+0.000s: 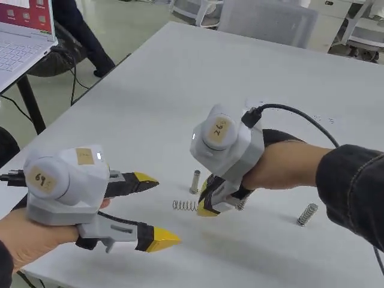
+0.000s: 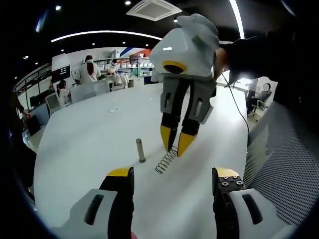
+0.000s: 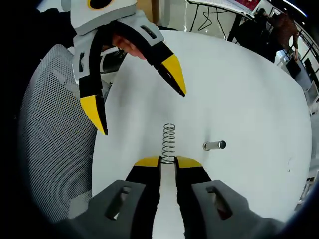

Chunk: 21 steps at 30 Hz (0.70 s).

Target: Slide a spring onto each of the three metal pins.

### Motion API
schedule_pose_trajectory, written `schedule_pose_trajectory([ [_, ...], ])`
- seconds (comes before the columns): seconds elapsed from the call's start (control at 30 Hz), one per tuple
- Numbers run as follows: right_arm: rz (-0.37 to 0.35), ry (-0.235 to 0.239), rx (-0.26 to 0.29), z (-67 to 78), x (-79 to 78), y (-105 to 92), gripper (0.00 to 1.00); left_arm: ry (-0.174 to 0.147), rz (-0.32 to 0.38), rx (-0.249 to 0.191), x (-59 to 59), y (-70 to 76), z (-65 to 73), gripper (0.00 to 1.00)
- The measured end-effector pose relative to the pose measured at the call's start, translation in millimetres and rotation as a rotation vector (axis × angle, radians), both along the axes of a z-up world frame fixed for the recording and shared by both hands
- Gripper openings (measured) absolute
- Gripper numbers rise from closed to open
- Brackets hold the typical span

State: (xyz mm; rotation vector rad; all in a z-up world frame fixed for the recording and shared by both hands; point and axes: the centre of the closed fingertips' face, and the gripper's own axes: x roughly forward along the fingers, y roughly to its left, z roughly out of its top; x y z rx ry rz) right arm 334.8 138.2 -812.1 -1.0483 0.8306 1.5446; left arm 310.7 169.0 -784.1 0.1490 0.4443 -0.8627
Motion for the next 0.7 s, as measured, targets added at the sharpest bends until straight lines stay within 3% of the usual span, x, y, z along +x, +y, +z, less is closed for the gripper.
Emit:
schedule_pose_trajectory([
  [0.27,0.022,0.015,-0.001,14.8,-13.2,-8.3,0.12,-0.016,-0.043,0.005,-2.7,-11.3,4.4,0.56],
  [0.7,0.049,0.025,0.004,32.1,-26.6,-17.3,0.12,-0.052,-0.129,0.012,-8.9,-26.7,12.6,0.38],
])
